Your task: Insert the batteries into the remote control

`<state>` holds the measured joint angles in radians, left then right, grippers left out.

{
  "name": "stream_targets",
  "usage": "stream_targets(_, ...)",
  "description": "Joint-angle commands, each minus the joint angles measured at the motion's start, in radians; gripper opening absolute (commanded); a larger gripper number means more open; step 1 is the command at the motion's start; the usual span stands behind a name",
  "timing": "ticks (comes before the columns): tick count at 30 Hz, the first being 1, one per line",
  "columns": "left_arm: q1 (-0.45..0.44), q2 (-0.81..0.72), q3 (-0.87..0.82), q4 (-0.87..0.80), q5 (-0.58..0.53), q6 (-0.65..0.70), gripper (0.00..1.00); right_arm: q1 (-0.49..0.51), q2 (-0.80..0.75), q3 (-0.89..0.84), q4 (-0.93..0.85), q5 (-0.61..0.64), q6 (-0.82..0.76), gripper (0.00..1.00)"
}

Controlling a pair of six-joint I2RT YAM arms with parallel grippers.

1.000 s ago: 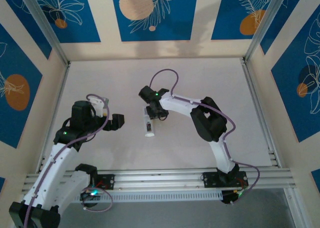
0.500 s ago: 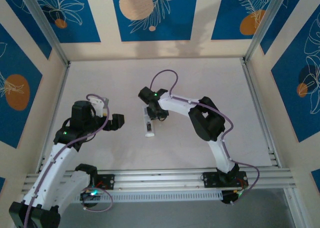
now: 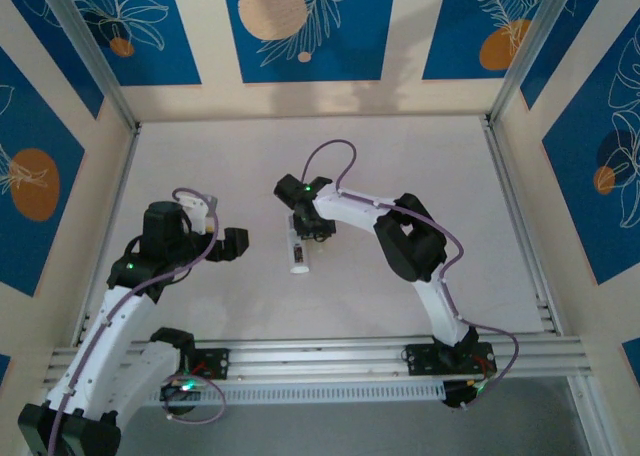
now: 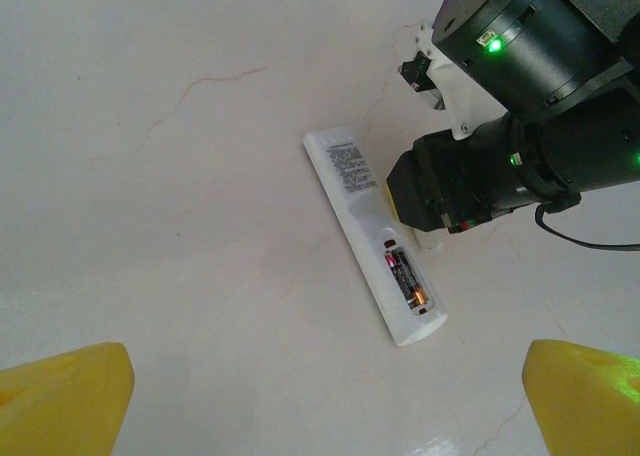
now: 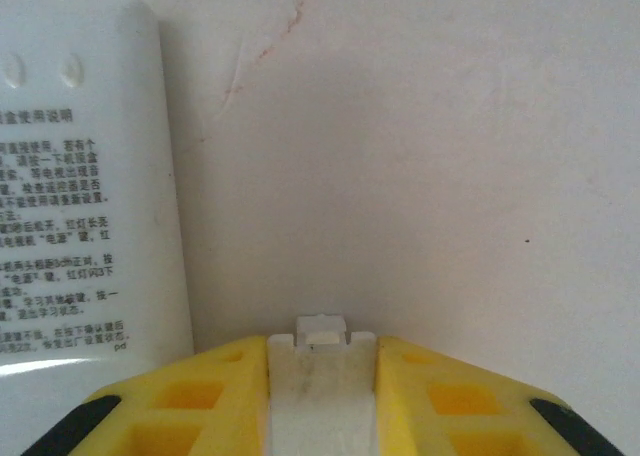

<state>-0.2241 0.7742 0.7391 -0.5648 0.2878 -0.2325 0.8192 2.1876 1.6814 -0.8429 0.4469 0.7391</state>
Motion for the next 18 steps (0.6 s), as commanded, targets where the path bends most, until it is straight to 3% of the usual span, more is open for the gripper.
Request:
stream_targets(1,0.018,-0.008,-0.012,-0.004,0.026,0.015,1.0,0.013,0.008,-0.023,-0.024,-0.003,0.033,0.31)
stream_targets(12,0.02,-0.009,-0.009,-0.006,0.015,0.015,1.0,0.045,-0.154,0.005,-0.059,0.066,0.034,0.31)
stream_targets(18,0.02,-0.026,-0.007,-0.017,-0.031,0.019,1.0,0.096,-0.161,0.073,-0.091,0.101,0.065,0.3)
